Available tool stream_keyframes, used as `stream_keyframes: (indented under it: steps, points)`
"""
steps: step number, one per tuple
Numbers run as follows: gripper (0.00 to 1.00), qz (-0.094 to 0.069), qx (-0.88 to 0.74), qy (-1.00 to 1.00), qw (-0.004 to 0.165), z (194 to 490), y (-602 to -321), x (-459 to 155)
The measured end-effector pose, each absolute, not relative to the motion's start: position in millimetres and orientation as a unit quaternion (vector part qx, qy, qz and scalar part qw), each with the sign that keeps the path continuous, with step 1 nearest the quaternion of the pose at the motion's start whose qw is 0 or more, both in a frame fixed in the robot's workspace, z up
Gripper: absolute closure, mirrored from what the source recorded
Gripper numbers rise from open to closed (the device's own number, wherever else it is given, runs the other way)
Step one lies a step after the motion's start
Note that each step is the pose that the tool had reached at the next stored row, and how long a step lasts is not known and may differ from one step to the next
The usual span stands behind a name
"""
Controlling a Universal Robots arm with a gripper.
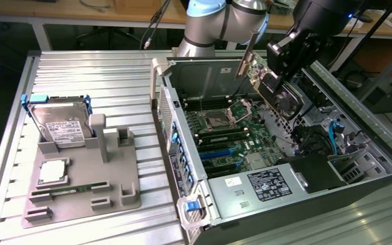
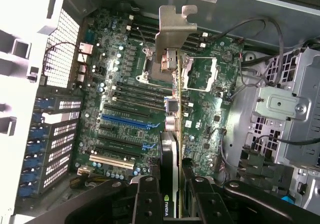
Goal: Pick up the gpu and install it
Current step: 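Insert the gpu into the slot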
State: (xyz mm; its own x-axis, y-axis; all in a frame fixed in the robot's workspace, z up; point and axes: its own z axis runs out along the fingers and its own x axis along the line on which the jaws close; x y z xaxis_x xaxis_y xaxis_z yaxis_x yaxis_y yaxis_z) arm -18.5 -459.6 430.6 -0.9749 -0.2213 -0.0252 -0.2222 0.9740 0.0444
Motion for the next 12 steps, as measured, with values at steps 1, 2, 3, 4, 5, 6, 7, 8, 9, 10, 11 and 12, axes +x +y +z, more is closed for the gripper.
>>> stream_keyframes:
  steps: [1,2,3,4,5,6,7,8,9,10,11,12]
  points:
    - [0.73,0.024,-0.113,0.993,0.01,430.6,-459.6,-18.5]
    - [0.73,0.024,-0.115,0.993,0.01,430.6,-459.6,-18.5]
    - [0.73,0.024,-0.117,0.993,0.01,430.6,-459.6,-18.5]
    - [0.73,0.024,-0.118,0.993,0.01,430.6,-459.6,-18.5]
    - [0.73,0.024,-0.12,0.992,0.01,430.6,-459.6,-18.5]
    - [0.73,0.024,-0.121,0.992,0.01,430.6,-459.6,-18.5]
    - [0.73,0.024,-0.123,0.992,0.01,430.6,-459.6,-18.5]
    - [0.73,0.024,-0.125,0.992,0.01,430.6,-459.6,-18.5]
    - [0.73,0.024,-0.126,0.992,0.01,430.6,-459.6,-18.5]
    - [0.73,0.024,-0.128,0.991,0.01,430.6,-459.6,-18.5]
    - [0.73,0.024,-0.13,0.991,0.01,430.6,-459.6,-18.5]
    - [0.73,0.024,-0.131,0.991,0.01,430.6,-459.6,-18.5]
